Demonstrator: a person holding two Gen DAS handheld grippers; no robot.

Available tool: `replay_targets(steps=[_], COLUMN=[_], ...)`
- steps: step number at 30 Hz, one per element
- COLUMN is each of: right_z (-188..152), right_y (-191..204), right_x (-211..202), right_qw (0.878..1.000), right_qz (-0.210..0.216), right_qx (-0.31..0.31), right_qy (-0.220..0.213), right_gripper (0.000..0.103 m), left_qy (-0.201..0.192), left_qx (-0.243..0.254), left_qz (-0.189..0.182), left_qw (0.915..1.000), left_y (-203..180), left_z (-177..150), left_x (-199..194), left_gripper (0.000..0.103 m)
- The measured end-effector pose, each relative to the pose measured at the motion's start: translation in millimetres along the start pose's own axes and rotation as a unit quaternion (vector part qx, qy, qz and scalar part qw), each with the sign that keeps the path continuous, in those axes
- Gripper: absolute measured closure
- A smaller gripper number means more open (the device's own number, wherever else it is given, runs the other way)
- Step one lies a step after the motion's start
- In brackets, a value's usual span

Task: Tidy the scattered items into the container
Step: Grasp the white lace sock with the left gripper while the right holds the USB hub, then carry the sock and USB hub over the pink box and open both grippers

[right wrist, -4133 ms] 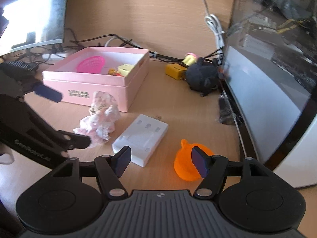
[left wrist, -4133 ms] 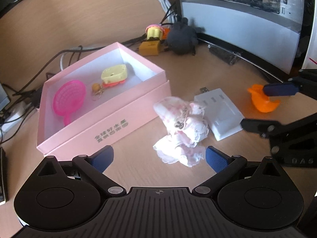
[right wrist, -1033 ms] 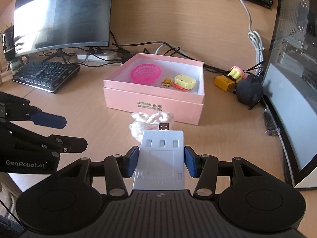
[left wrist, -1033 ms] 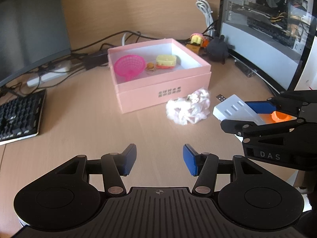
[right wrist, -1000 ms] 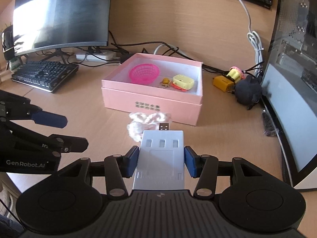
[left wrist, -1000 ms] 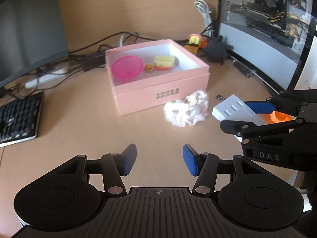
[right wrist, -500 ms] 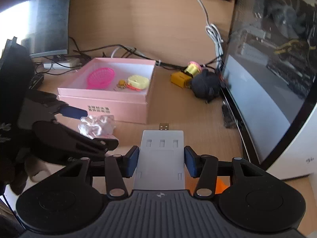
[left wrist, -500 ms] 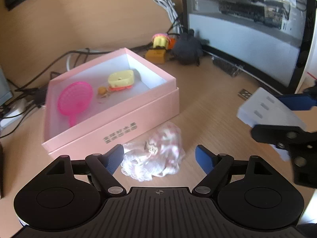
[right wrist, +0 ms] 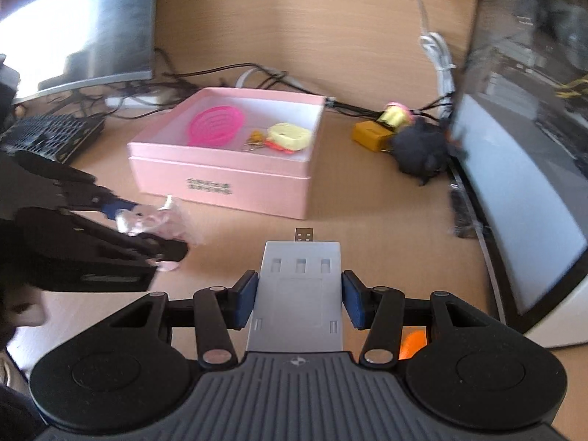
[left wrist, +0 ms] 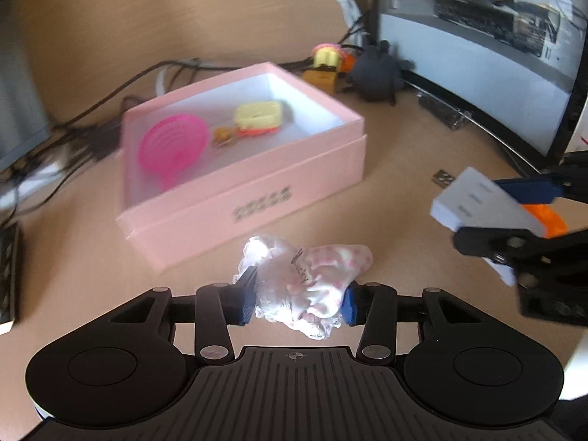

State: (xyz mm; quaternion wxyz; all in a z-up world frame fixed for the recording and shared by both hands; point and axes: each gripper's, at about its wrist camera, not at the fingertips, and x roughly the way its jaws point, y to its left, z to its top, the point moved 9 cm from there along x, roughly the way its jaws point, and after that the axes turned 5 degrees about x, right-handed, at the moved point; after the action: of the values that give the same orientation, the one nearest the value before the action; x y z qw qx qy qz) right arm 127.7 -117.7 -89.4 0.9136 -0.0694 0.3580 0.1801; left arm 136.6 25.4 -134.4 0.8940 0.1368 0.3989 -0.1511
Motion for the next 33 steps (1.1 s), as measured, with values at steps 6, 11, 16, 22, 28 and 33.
replay_targets(steps=[6,11,16,22,28,33], right_z=[0,4,13,42,104,153], right_y=[26,40,46,45,36,22], right_x=[7,4,2,8,26,56], right_qw=[0.999,0.998,0.997,0.996,0.993,0.991], right_qz=[0.032,0.049,0.052,0.05,0.043,0.038], right_qx=[-0.025,-0.039,-0.05,-0.06,-0.065,-0.056], right_qy=[0.006,-0.001,-0.012,-0.037,-0.085,-0.115], right_gripper=[0.054,0.054,0.054,0.054,0.054,0.054], left_qy=[0.007,0.0,-0.014,-0.044,-0.09,-0.106], left_qx=[-0.036,-0.044,-0.045,-0.045,-0.038,-0.051], left_qz=[0.01,0.021,0.031,0.038,0.049,0.053], left_qw=[0.9993,0.9988,0.9984,0.9973,0.994,0.9916], left_y=[16,24,31,40,57,94], left_z=[-25,-30,-21,17,90,143], left_x=[-32,-48,-51,-47,-33,-5], left_gripper=[0.055,0.055,0.054,0.054,0.054,0.054])
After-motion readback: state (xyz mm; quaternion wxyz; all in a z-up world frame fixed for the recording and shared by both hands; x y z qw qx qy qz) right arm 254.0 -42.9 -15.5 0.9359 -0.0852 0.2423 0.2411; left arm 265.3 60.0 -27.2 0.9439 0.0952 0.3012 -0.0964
